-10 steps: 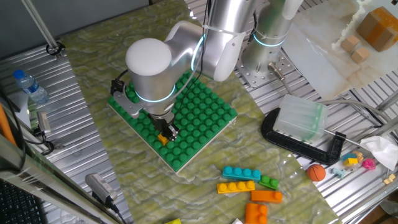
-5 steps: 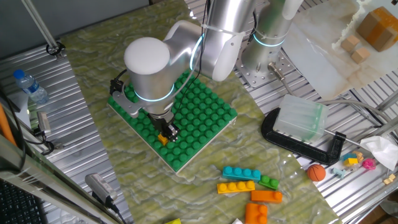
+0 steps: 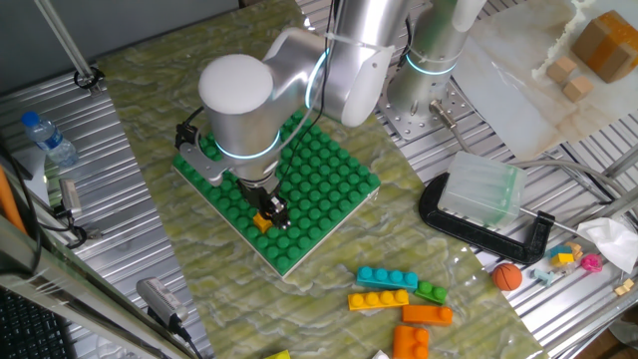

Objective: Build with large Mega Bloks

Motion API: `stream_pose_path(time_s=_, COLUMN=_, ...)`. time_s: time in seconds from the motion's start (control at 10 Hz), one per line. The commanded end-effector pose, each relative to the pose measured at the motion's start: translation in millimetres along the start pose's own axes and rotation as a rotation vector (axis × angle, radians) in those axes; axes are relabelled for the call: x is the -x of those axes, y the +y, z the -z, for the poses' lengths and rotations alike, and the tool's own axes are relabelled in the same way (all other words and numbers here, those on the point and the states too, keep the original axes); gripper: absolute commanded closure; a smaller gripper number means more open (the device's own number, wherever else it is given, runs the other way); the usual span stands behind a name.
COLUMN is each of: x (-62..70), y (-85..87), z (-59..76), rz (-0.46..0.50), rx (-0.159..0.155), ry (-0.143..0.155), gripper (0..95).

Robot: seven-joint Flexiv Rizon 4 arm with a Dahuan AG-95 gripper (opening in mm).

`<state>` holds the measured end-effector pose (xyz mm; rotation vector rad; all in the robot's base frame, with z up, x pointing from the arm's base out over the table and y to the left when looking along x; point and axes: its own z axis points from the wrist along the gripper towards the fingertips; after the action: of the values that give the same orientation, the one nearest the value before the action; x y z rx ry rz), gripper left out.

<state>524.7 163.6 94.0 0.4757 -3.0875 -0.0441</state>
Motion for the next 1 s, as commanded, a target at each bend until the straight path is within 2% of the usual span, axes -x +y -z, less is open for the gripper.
stream_pose_path(time_s=0.1, x=-1.5, y=-1.4, z=6.9, rz=-0.011, rx=-0.002, ry=0.020, gripper=76.0)
stream_pose_path(time_s=0.2, x=-2.5, y=-2.4, z=9.2, rz=-0.013, rx=-0.005, ry=0.021, gripper=76.0)
stream_pose_path(time_s=0.3, x=-2.7, y=-2.7, z=9.6, rz=-0.019, rx=-0.008, ry=0.026, gripper=95.0)
stream_pose_path(time_s=0.7, x=-3.0, y=-2.6, z=10.2, rz=-0.017, rx=-0.014, ry=0.026, gripper=95.0)
stream_pose_path(time_s=1.0, x=-5.3, y=-0.1, z=19.2, rz=-0.013, rx=-0.014, ry=0.027, gripper=95.0)
